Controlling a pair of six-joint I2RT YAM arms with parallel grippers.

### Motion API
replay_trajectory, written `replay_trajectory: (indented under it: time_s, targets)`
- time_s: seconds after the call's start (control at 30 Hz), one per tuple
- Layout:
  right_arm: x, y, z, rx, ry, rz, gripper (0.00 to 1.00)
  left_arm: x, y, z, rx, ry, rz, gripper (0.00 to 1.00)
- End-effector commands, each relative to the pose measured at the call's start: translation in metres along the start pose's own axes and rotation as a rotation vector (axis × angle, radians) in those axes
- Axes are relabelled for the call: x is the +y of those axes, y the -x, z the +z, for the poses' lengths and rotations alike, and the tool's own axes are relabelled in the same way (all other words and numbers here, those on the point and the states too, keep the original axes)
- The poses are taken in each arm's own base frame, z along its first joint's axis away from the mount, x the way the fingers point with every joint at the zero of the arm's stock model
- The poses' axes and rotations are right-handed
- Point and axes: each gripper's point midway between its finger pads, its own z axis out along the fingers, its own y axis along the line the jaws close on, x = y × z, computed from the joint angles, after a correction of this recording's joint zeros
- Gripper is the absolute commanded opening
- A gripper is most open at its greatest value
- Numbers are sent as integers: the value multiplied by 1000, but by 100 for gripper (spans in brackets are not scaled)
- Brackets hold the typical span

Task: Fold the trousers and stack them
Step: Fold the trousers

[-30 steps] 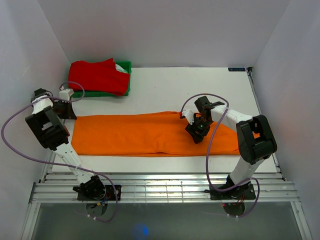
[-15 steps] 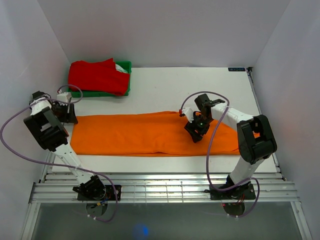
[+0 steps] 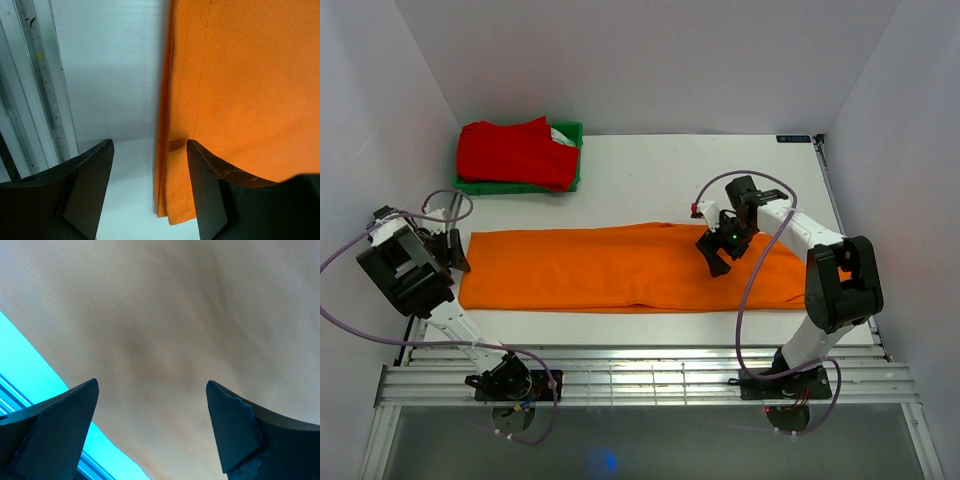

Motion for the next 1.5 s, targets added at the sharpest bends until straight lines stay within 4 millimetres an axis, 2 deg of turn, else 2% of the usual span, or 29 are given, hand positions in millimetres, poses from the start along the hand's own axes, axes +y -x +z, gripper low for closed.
replay_trajectory:
  time_s: [0.0, 0.1, 0.17, 0.33, 0.4, 0.5, 0.53, 0.63, 0.77, 0.8, 0.87, 0.9, 1.0, 1.03, 1.13, 1.17, 1.3, 1.37, 1.47]
  targets:
    - [-4, 1, -14, -17, -1, 11, 93, -10, -27, 13, 60, -27, -74, 71]
    - [-7, -4, -16, -6, -9, 12, 93, -25, -37, 25, 82, -66, -78, 69]
    - [-8, -4, -17, -3, -13, 9, 93, -30, -39, 31, 78, -79, -89, 64]
    - [-10, -3, -18, 1, -15, 11, 94, -60, -45, 50, 112, -177, -137, 57]
    - [-11, -2, -20, 1, -22, 10, 94, -70, -46, 54, 118, -197, -147, 51]
    - [-11, -2, -21, 2, -29, 7, 94, -73, -42, 58, 116, -207, -163, 31]
    - [-12, -1, -22, -1, -31, 7, 94, -74, -40, 58, 110, -213, -171, 21]
    - [-12, -1, -24, -3, -34, 6, 95, -70, -24, 52, 70, -202, -176, 0]
    - [-10, -2, -25, -4, -33, 6, 95, -60, 13, 21, -40, -133, -121, 0]
    - [-10, -3, -25, -1, -33, 5, 96, -56, 35, 0, -104, -98, -83, 0]
    - [-11, -4, -26, -3, -41, 1, 96, -54, 52, -25, -149, -72, -52, 0]
    - [-11, -5, -27, -4, -39, 5, 96, -45, 72, -49, -204, -6, -30, 0]
    - [-12, -5, -29, -10, -44, 5, 96, -20, 91, -83, -233, 167, -73, 0]
    - [-13, -4, -30, -16, -46, 6, 96, -18, 102, -99, -248, 193, -57, 0]
    - [-14, -3, -32, -25, -42, 14, 96, -19, 104, -115, -223, 191, -49, 0]
    - [-14, -2, -33, -29, -42, 12, 97, -21, 113, -127, -248, 194, -37, 0]
    - [-17, -2, -37, -52, -24, 36, 98, -52, 122, -135, -256, 133, -33, 0]
    - [-17, -3, -40, -57, -18, 43, 98, -77, 121, -134, -255, 66, -45, 0]
    - [-24, -9, -48, -70, -30, 56, 98, -130, 123, -122, -230, -24, -46, 0]
